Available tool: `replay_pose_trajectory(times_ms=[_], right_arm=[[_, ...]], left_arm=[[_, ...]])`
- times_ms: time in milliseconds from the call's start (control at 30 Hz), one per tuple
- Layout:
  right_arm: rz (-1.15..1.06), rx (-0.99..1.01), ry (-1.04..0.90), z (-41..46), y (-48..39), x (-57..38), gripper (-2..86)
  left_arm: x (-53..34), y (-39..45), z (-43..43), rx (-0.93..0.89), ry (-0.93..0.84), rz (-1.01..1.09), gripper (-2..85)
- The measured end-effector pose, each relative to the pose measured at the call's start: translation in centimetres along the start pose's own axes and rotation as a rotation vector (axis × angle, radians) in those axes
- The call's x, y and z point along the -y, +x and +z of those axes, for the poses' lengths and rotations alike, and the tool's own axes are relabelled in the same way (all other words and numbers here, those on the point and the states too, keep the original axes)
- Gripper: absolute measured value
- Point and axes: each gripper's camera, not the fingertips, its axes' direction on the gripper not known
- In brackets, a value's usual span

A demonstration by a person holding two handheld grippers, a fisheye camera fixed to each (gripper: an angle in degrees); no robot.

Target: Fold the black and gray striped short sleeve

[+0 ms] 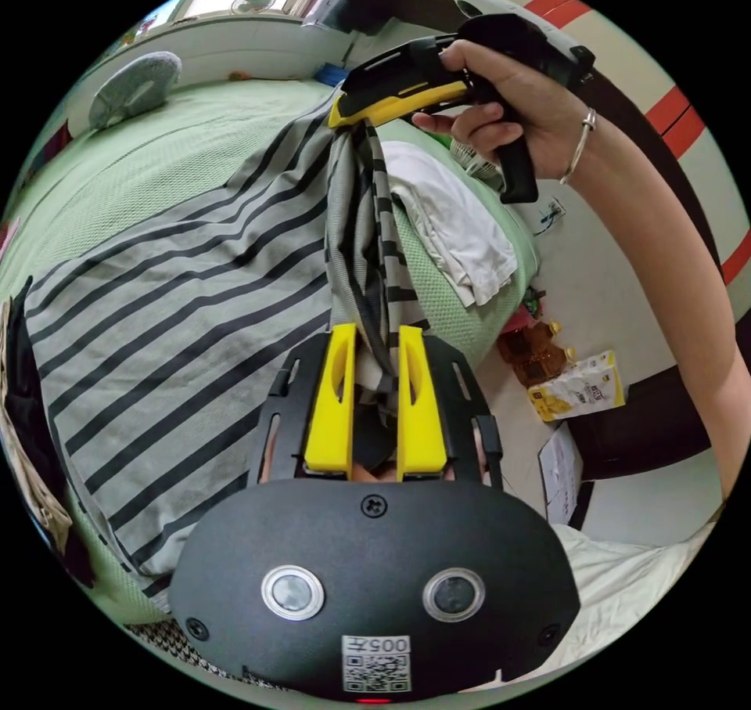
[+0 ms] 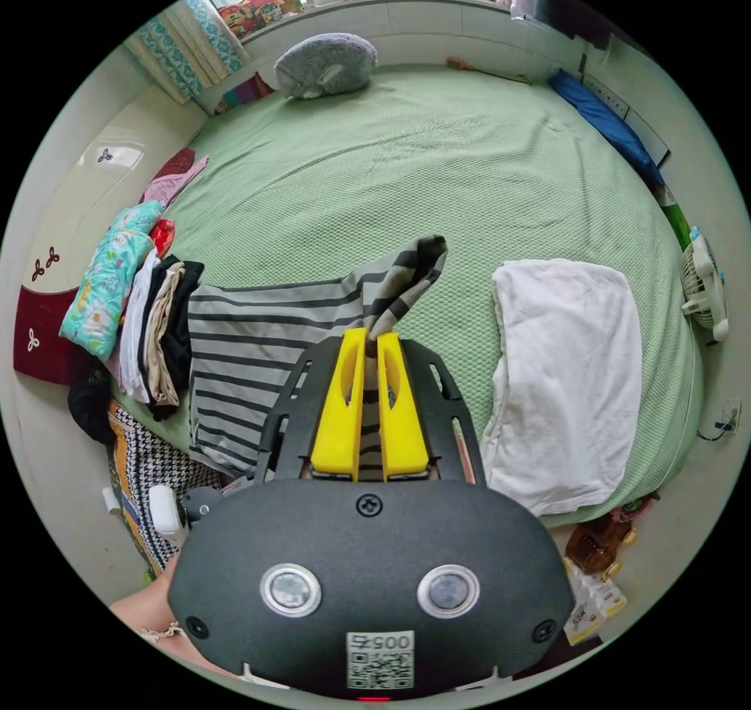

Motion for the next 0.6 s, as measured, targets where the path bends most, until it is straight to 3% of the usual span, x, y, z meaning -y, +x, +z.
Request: replay_pose_trajectory(times_ms=[333, 600], right_arm=[[-0.003, 0.044, 0.029, -2.1, -2.1, -1.2, -1.0], [-0.117, 0.124, 0.056, -5.3, -11.7, -2.2, -1.0]], left_arm=[[-2.9, -0.6, -6.2, 0.003, 0.097, 0.0, 4.8], [-7.5, -2.1, -15.8, 0.143, 0.128, -0.085, 4.3]])
